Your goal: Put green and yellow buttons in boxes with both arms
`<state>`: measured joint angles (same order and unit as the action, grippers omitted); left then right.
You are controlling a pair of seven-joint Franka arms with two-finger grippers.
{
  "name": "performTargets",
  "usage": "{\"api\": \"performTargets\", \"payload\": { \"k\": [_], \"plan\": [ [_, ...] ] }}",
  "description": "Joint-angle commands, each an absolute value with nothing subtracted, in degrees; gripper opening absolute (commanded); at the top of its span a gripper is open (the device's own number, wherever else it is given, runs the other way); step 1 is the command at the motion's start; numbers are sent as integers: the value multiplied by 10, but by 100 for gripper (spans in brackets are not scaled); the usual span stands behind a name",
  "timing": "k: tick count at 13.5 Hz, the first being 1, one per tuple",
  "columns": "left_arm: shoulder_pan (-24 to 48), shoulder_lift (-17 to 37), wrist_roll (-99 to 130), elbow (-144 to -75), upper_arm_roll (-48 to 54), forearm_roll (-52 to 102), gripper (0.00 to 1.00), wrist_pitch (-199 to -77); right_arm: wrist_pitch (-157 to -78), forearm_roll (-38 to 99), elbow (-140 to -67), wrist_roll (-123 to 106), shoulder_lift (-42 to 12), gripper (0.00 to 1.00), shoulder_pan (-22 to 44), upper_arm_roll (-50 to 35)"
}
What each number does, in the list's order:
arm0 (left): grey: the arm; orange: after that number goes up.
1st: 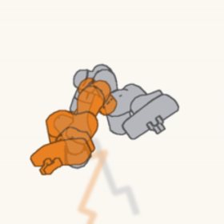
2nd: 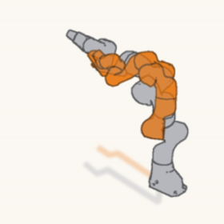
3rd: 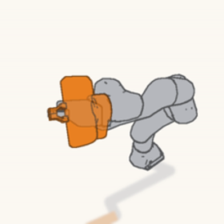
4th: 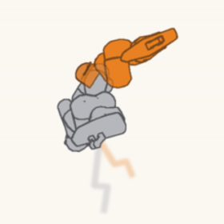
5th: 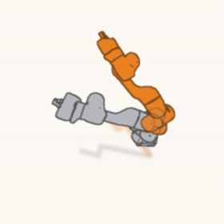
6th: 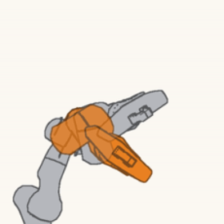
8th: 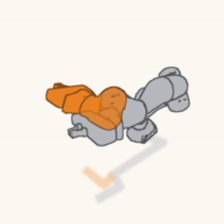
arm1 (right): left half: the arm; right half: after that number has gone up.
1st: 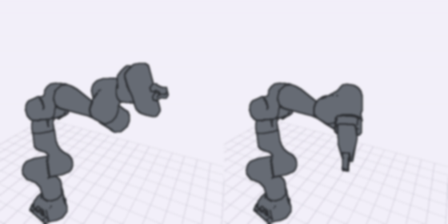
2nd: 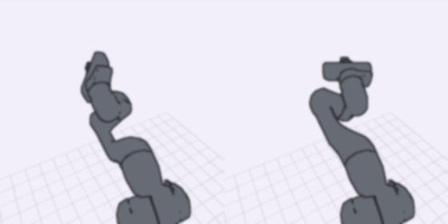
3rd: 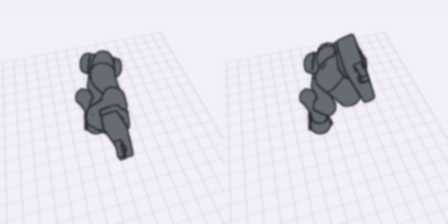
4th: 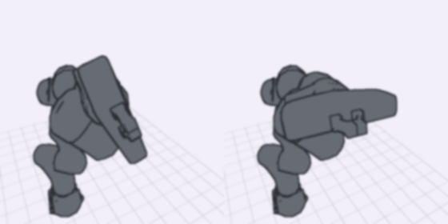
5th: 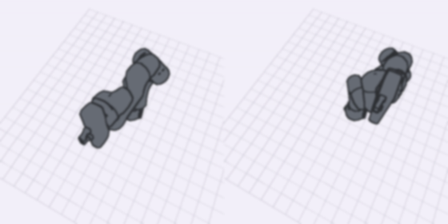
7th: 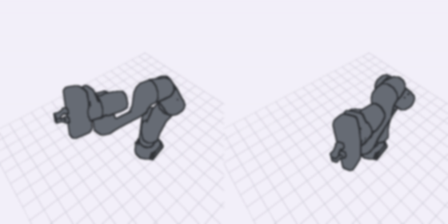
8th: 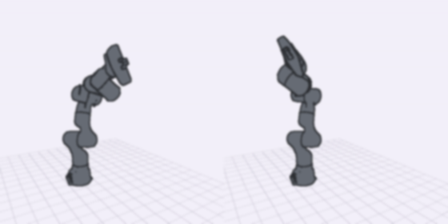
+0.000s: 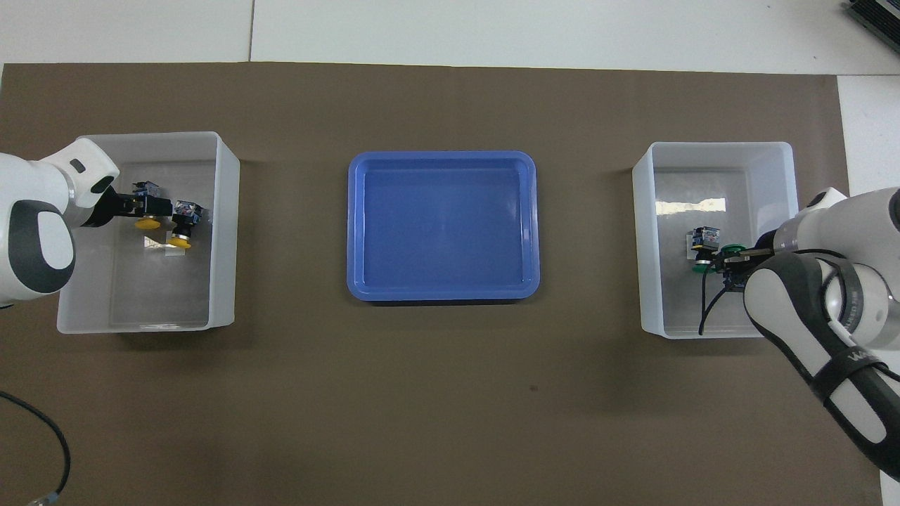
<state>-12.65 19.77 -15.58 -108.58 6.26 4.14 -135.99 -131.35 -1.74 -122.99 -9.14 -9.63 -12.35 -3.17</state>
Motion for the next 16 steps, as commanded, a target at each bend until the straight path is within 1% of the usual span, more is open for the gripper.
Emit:
{"api": "performTargets", "payload": {
  "k": [1, 2, 3, 6, 9, 11, 13, 14, 16],
  "plan": [
    [-118, 184, -158, -973, 60, 43, 100, -1198, -1324, -28, -1239, -83, -92, 46, -121, -36],
    [-107, 184, -155, -923, 60, 33, 100, -1134, -1322, -28, -1239, -83, -92, 82, -122, -36],
    [-95, 185, -139, -883, 60, 13, 100, -1080, -1318, -28, -1238, -84, -92, 99, -123, -36],
    [-36, 185, -64, -814, 59, -38, 100, -969, -1304, -27, -1225, -86, -83, 100, -124, -36],
    [28, 185, -12, -751, 57, -69, 100, -867, -1251, -21, -1182, -83, -58, 100, -121, -38],
    [53, 174, 19, -748, 59, -69, 100, -834, -1231, -18, -1171, -81, -27, 100, -120, -40],
    [58, 131, 18, -751, 66, -63, 100, -838, -1197, -18, -1155, -63, 1, 100, -120, -41],
    [58, 116, 14, -754, 66, -62, 100, -838, -1166, -18, -1135, -58, 10, 100, -118, -44],
    [53, 78, 12, -792, 66, -61, 100, -837, -1087, -16, -1067, -39, 10, 100, -115, -57]
  ]
}}
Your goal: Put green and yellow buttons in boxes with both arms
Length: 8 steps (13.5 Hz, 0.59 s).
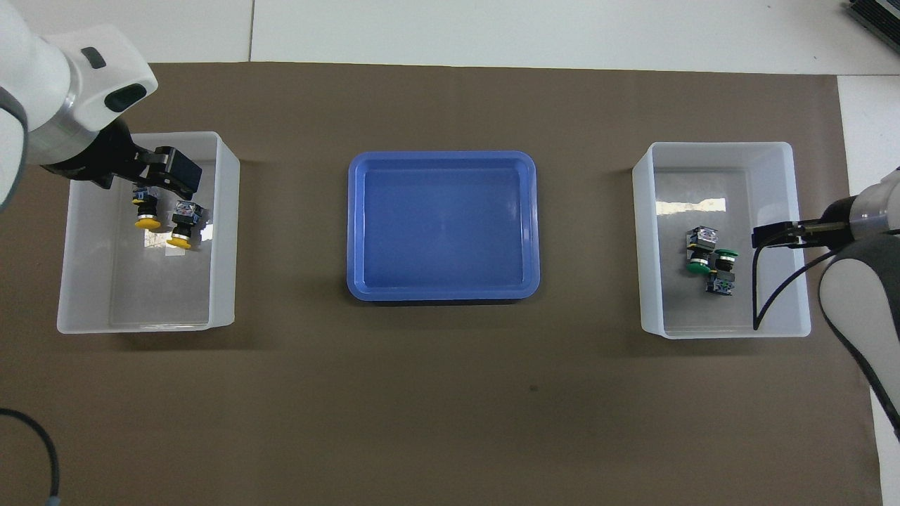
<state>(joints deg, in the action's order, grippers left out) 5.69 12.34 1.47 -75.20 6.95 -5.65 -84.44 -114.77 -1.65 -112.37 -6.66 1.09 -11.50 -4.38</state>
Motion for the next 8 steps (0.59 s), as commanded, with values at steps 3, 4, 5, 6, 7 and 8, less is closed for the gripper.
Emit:
{"api": "performTargets", "payload": {
  "k": [3, 4, 5, 6, 7, 8],
  "plan": [
    [39, 15, 1, -889, 64, -59, 100, -877, -1019, -12, -983, -5, -3, 100, -100, -61],
    [28, -8, -3, -933, 64, -49, 100, -910, -1006, -13, -972, 10, -5, 100, -95, -61],
    [18, -27, -11, -966, 63, -35, 100, -936, -1002, -12, -972, 15, -4, 100, -91, -62],
    [11, -42, -26, -990, 62, -27, 100, -950, -996, -12, -971, 17, -3, 100, -84, -62],
    [5, -52, -47, -1004, 61, -26, 100, -954, -996, -12, -972, 24, -3, 100, -74, -62],
    [-1, -54, -64, -1008, 60, -25, 100, -954, -998, -12, -972, 32, -3, 100, -69, -62]
  ]
}}
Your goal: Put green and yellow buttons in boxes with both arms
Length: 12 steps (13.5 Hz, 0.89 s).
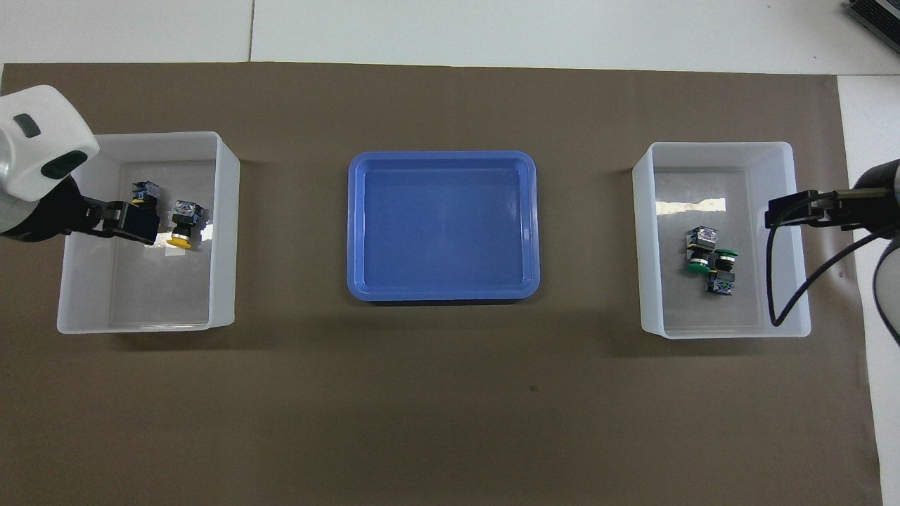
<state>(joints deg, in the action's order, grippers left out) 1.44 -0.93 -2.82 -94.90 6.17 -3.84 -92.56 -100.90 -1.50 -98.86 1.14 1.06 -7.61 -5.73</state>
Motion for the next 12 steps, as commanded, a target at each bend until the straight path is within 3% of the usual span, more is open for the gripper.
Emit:
{"api": "performTargets", "payload": {
  "k": [1, 5, 12],
  "plan": [
    [-5, -57, -72, -1008, 60, -25, 100, -953, -996, -18, -972, 33, -3, 100, -62, -62],
    [-6, -60, -72, -993, 58, -25, 100, -952, -995, -13, -969, 33, 2, 100, -54, -62],
    [-42, -48, -68, -907, 55, 12, 100, -874, -969, -11, -963, 33, 15, 100, -55, -61]
  ]
}}
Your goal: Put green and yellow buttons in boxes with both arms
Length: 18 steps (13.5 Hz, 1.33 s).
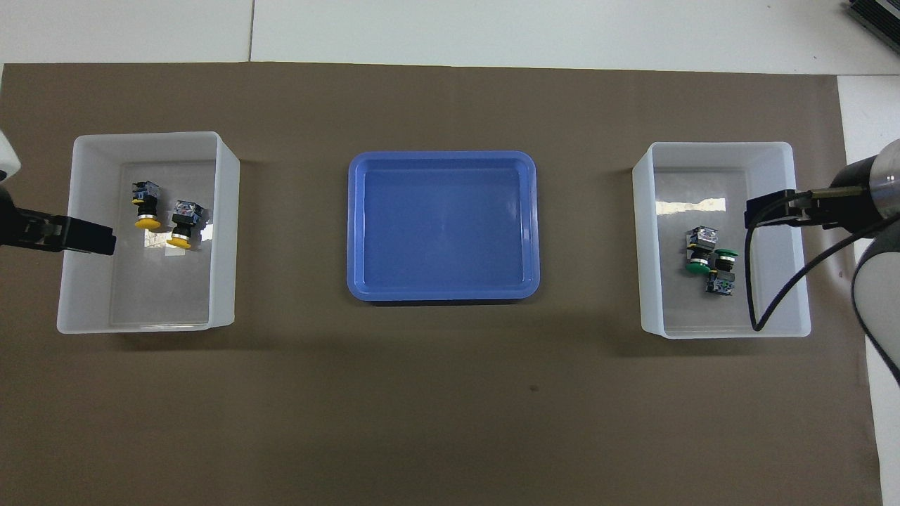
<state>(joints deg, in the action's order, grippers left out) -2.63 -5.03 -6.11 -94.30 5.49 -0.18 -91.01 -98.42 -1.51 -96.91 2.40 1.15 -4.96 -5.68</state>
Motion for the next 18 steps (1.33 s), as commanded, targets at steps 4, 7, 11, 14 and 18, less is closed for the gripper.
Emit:
{"api": "performTargets", "payload": {
  "k": [4, 7, 11, 14, 18],
  "plan": [
    [-45, -46, -66, -907, 59, 11, 100, -881, -970, -11, -963, 30, 15, 100, -61, -57],
    [-40, -42, -65, -906, 64, 11, 100, -923, -974, -11, -962, 29, 15, 100, -62, -56],
    [-18, -47, -69, -931, 65, 11, 100, -976, -983, -13, -962, 31, 15, 100, -34, -43],
    [-16, -61, -71, -969, 66, 11, 100, -1007, -977, -12, -962, 29, 16, 100, 15, 12],
    [-16, -72, -72, -998, 66, 11, 100, -1031, -974, -12, -964, 30, 16, 100, 20, 19]
  ]
}}
